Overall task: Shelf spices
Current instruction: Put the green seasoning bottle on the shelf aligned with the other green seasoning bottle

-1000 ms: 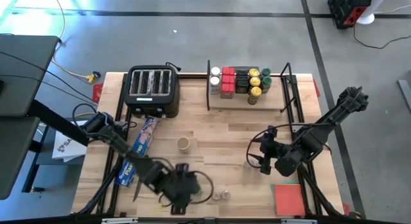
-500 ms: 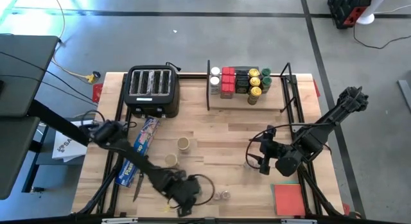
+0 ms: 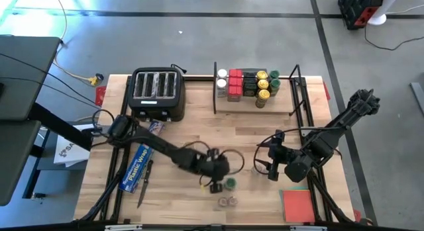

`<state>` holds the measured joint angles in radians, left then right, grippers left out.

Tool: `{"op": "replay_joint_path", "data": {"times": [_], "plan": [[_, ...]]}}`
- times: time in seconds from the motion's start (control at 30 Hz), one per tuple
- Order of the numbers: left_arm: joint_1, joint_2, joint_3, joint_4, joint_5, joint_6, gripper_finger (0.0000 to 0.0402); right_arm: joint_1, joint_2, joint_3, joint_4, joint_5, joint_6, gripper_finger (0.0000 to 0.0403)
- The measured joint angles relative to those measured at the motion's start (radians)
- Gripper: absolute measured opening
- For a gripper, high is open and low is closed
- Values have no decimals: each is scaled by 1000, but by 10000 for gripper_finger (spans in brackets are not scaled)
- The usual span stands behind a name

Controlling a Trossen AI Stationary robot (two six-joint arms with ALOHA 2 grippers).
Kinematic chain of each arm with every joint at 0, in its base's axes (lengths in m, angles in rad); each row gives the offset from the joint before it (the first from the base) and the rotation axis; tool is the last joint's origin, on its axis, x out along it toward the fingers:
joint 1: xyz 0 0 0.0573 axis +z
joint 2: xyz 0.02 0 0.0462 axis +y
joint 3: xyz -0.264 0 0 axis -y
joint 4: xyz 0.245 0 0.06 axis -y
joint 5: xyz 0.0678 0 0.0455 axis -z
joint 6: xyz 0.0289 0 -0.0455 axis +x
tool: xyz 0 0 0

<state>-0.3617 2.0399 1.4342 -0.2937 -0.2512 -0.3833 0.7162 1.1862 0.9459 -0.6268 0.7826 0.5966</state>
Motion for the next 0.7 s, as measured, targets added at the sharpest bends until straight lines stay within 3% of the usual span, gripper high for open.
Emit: {"op": "replay_joint_path", "data": {"times": [0.13,0.27,0.53,0.7], "plan": [[39,-11,0,38,-73,63,74,0,9,0,18,-3,1,256],[19,-55,0,-7,-120,73,74,-1,76,1,87,-86,-82,256],[-115,-183,0,-233,-359,-114,74,-38,316,0,405,-364,-451,256],[-190,-220,0,-344,-474,-254,74,-94,385,27,506,-478,-534,257]]}}
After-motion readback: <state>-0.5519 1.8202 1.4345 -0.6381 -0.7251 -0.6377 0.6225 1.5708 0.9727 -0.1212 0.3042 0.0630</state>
